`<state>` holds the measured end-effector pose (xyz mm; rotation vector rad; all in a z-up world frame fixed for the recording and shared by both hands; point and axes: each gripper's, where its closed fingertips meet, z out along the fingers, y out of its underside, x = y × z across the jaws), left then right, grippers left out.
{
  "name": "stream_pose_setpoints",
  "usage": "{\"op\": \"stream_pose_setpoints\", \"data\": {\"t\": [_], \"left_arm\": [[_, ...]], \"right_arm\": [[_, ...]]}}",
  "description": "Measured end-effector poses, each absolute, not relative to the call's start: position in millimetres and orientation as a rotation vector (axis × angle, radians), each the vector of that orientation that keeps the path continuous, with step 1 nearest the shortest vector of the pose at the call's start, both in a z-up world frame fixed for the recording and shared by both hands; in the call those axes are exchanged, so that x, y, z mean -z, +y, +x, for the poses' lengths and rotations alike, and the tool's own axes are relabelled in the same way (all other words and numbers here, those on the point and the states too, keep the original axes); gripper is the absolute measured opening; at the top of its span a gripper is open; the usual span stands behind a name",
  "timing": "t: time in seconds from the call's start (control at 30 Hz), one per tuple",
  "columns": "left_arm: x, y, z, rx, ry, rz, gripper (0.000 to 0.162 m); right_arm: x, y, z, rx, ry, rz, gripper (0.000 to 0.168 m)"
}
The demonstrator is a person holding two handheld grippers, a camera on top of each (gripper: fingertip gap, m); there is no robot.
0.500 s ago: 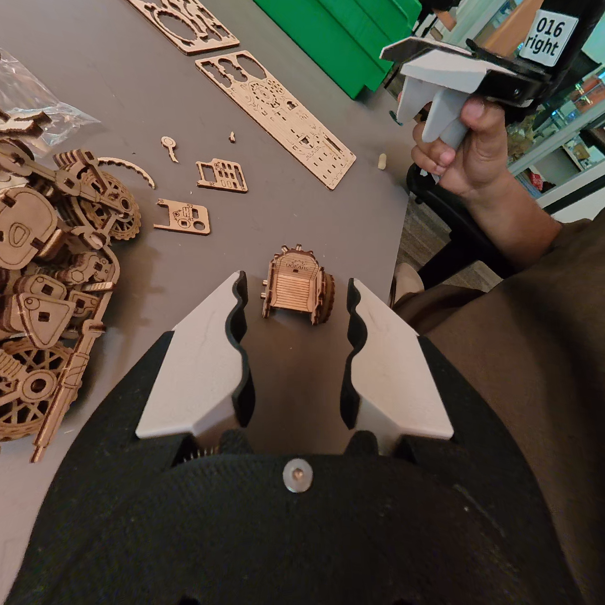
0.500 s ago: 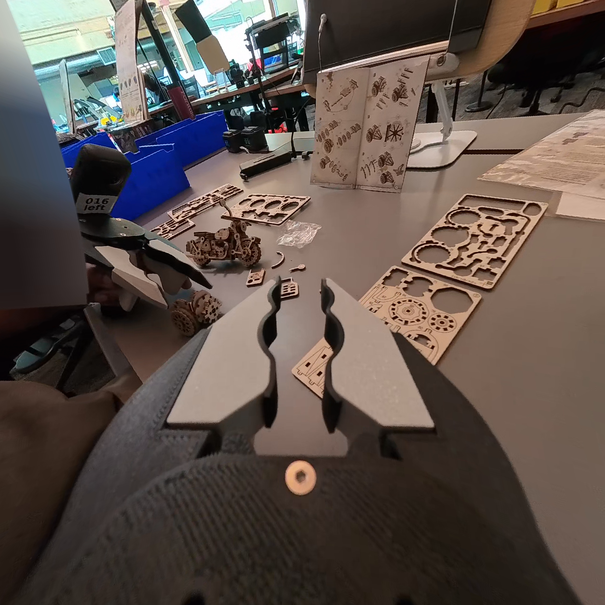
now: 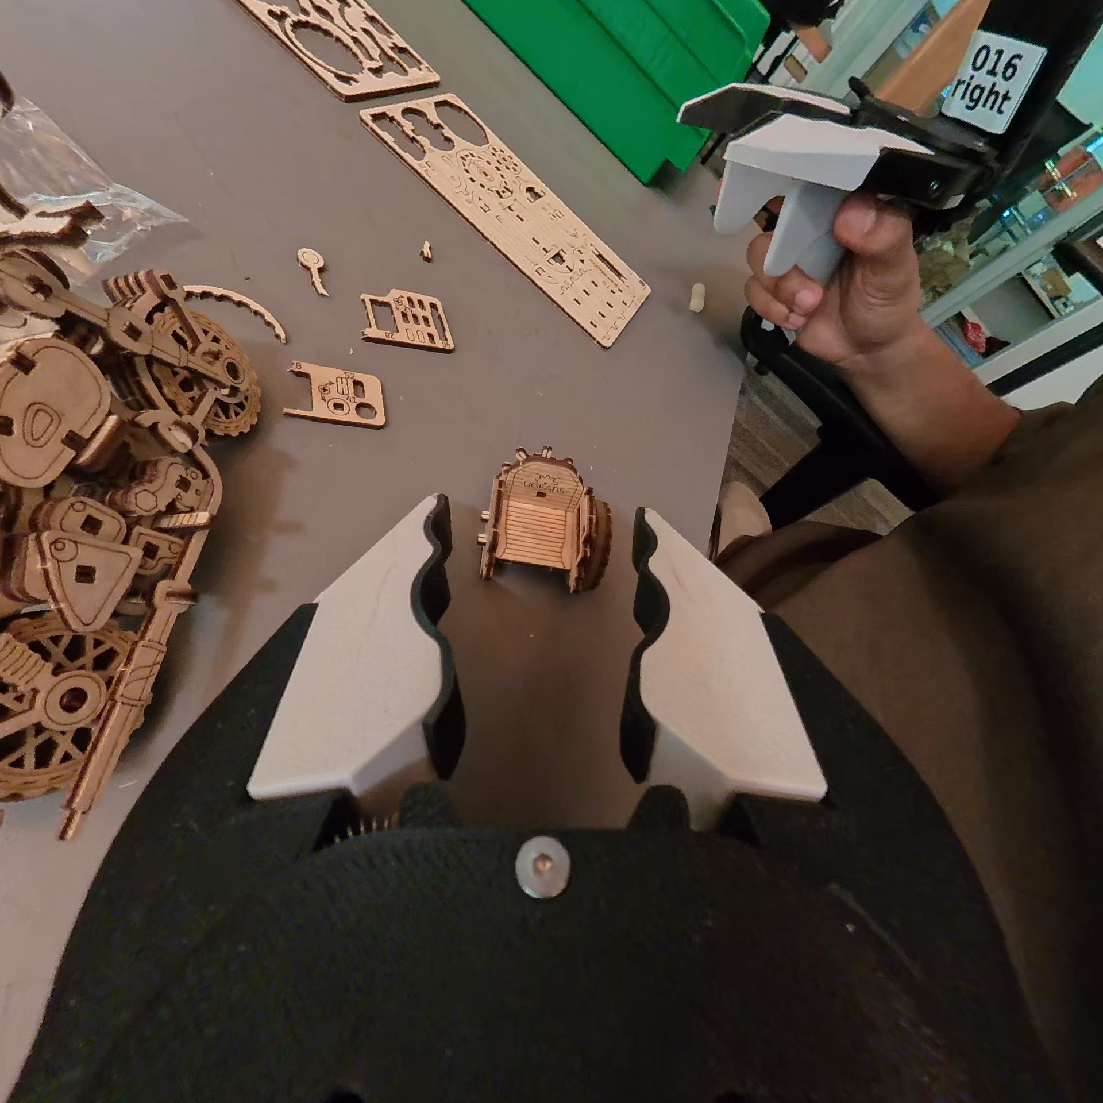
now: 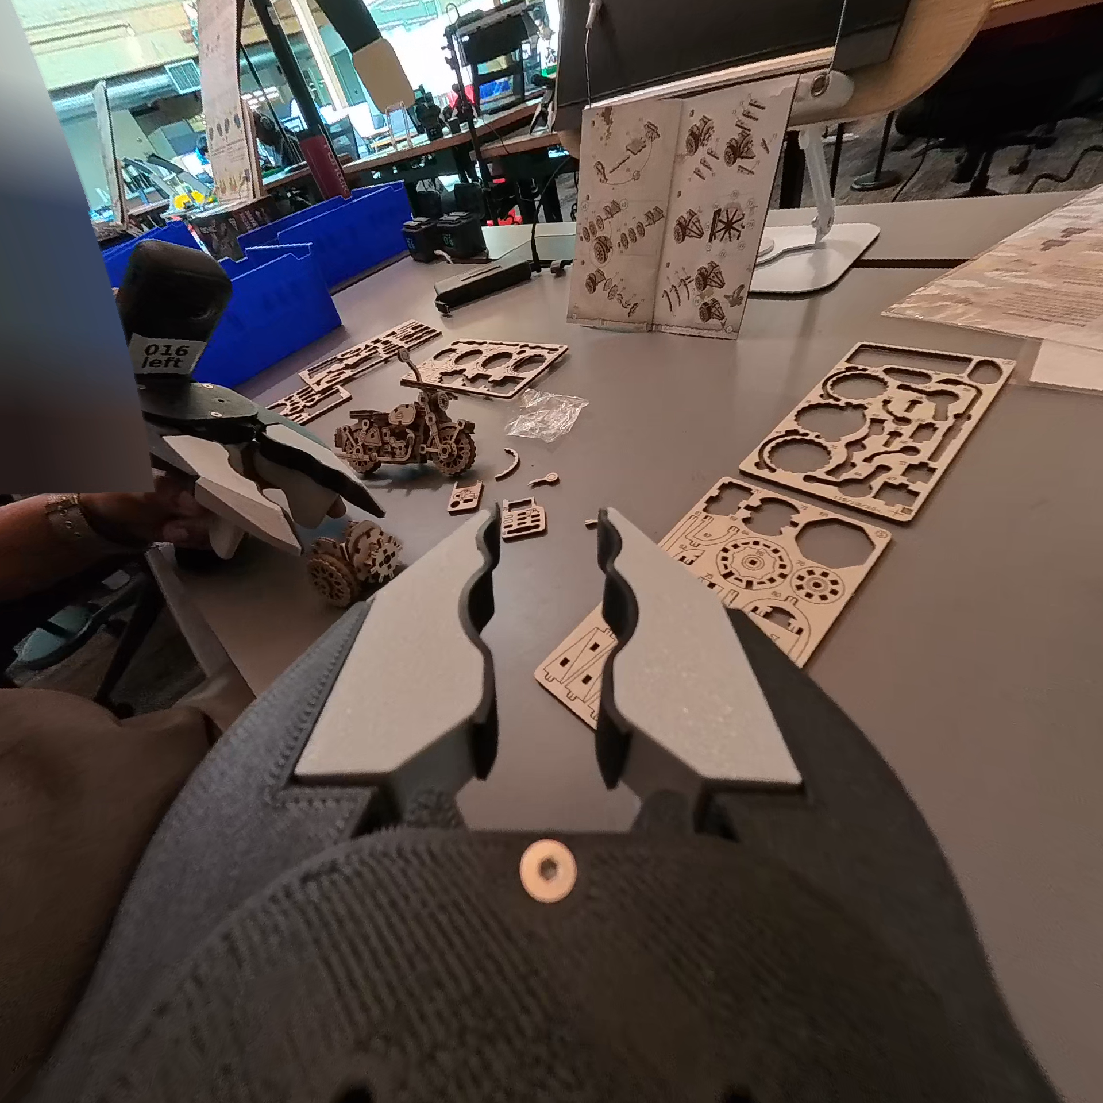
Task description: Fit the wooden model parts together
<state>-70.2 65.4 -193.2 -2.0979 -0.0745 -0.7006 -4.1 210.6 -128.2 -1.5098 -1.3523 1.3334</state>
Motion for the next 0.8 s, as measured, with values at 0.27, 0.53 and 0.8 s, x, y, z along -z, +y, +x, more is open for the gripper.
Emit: {"op": "stream_pose_setpoints", "data": {"t": [0.27, 0.53, 0.8], "left_arm": [[193.3, 65.5, -71.2, 0.701, -0.083, -2.097, 0.060], [193.2, 65.4, -71.2, 0.701, -0.084, -2.097, 0.060], [193.3, 65.3, -71.5, 0.702, -0.088, -2.097, 0.059]], "right_arm": [[129.1, 209.5, -4.4, -1.334, -1.356, -1.511, 0.032], [130.6, 208.4, -5.0, -1.343, -1.358, -1.521, 0.034], [131.9, 209.5, -5.6, -1.346, -1.346, -1.537, 0.036]]}}
